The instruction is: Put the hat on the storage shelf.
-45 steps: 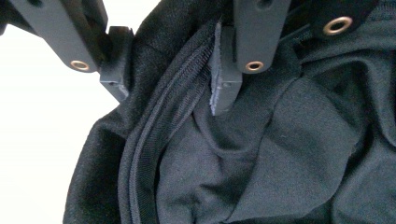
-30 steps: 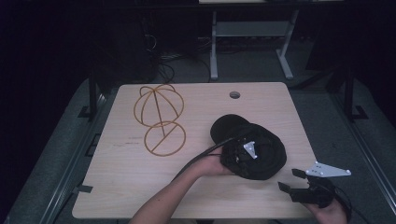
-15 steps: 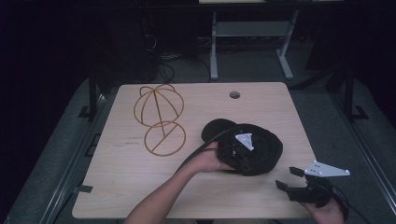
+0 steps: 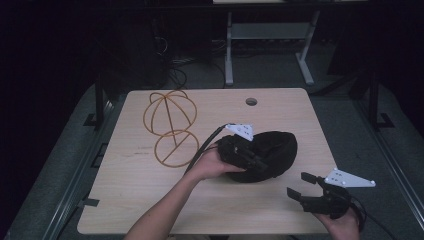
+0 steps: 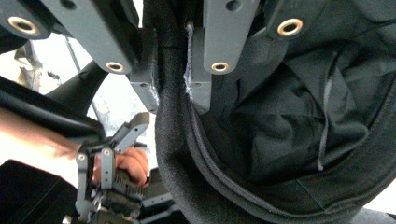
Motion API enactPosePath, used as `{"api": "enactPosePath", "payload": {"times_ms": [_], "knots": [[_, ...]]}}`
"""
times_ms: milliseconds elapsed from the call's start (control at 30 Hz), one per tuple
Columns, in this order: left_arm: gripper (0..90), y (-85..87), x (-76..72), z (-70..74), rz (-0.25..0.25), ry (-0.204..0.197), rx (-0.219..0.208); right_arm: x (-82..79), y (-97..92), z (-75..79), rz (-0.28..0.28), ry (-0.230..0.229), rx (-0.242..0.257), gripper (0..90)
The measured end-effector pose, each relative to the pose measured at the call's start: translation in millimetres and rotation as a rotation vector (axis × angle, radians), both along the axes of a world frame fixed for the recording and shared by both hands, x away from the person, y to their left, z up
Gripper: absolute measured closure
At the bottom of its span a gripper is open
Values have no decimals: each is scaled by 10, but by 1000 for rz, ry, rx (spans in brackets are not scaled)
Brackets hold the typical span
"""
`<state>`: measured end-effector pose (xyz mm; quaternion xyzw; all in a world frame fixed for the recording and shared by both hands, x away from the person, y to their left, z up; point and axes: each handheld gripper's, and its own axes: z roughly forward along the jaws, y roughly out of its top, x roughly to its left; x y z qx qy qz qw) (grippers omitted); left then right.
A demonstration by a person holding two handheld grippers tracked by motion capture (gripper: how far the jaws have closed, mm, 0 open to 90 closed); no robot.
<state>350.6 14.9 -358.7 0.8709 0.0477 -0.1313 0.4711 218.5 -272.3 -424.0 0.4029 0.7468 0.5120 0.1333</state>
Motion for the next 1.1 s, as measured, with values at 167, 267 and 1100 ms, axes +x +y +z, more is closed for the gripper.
{"api": "enactPosePath", "payload": {"times_ms": [167,267,1100], "knots": [[786,151,18,104,14,15,-55,73,148,41,21,-33,21,188],[786,223,22,169,29,22,-89,111,214,53,31,-46,27,186],[784,202,-159,441,-5,-12,-193,383,361,42,63,-149,228,672]]}}
